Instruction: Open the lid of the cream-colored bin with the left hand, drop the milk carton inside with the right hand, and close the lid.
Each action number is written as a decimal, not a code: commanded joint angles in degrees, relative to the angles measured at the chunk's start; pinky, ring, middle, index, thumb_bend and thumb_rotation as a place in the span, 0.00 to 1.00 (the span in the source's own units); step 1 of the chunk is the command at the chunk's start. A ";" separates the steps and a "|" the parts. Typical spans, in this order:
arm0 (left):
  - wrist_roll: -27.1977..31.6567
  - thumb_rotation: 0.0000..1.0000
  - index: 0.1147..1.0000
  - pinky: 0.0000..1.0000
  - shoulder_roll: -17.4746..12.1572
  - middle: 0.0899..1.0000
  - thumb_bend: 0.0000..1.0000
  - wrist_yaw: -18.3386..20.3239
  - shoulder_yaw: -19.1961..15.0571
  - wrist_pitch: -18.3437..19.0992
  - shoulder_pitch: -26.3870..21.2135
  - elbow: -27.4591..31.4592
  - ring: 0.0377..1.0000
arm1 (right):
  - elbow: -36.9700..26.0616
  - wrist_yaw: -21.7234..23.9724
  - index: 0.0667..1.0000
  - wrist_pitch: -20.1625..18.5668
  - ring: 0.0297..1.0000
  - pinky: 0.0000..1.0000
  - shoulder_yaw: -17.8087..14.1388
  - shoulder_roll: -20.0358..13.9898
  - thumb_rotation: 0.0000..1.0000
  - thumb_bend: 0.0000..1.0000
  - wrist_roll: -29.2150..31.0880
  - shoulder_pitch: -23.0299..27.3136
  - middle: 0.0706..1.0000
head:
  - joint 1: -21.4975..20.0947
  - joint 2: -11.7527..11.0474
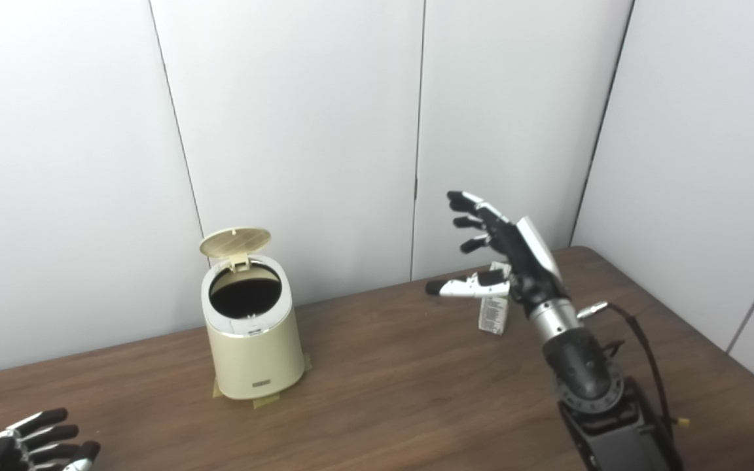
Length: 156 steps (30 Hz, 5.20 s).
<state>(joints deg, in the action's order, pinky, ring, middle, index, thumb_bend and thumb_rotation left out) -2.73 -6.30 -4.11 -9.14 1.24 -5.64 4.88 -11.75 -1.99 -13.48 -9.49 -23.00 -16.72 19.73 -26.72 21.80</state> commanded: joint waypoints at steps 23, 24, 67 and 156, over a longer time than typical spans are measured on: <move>3.51 0.07 0.43 0.41 -0.54 0.50 0.51 0.25 -0.88 -0.55 -1.64 2.30 0.48 | 24.49 2.71 0.86 6.09 0.87 0.75 -2.35 -6.20 0.14 0.80 7.32 7.35 0.89 | -1.32 1.56; 3.70 0.07 0.43 0.41 -0.57 0.50 0.51 0.31 -0.93 -0.54 -1.61 2.40 0.48 | 25.51 1.84 0.85 6.76 0.85 0.74 -2.45 -5.80 0.13 0.78 7.29 7.27 0.87 | -1.32 1.61; 2.47 0.00 0.45 0.40 -1.87 0.42 0.52 0.79 0.11 0.36 -0.40 3.43 0.47 | 44.98 -10.25 0.80 14.52 0.78 0.71 1.14 -1.18 0.08 0.76 6.16 10.88 0.81 | -0.44 3.80; -8.42 0.00 0.47 0.41 7.62 0.41 0.51 -3.98 8.01 -2.30 0.00 2.72 0.48 | 29.97 -10.77 0.47 13.50 0.34 0.30 12.75 24.20 0.00 0.53 0.83 26.41 0.42 | 27.02 5.47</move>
<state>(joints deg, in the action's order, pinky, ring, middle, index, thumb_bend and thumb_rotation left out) -10.14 0.78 -7.11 -1.48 0.18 -4.33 5.87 19.65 -11.63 -3.83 3.28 1.03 -15.92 41.42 0.09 27.07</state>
